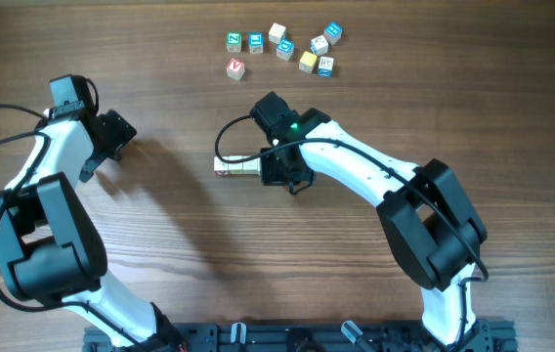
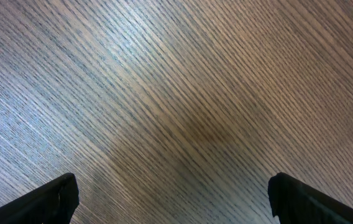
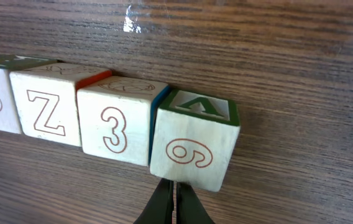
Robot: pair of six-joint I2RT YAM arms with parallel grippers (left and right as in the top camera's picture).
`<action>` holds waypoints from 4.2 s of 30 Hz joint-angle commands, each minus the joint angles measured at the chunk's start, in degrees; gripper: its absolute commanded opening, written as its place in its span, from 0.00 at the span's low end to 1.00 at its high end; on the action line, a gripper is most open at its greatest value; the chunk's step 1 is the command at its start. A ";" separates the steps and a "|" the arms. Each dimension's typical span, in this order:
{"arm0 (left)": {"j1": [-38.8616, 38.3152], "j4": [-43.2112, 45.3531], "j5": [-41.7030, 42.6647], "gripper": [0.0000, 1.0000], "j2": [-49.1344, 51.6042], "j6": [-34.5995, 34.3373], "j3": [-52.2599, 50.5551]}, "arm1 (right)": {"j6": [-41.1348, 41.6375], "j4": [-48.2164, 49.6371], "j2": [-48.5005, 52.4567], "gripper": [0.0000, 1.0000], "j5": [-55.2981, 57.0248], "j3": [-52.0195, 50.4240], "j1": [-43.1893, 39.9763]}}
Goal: Form a horizontal line
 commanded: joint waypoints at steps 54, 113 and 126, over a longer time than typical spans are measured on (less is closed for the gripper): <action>-0.04 0.00 0.07 1.00 0.39 -0.50 -0.20 | 0.17 0.52 1.03 0.09 9.14 -0.24 -6.19; -0.04 0.00 0.07 1.00 0.39 -0.50 -0.20 | -8.79 -0.61 1.20 0.98 -1.49 -0.22 -17.73; -0.04 0.00 0.07 1.00 0.39 -0.50 -0.20 | -8.26 11.43 1.20 1.00 4.66 -0.22 -17.73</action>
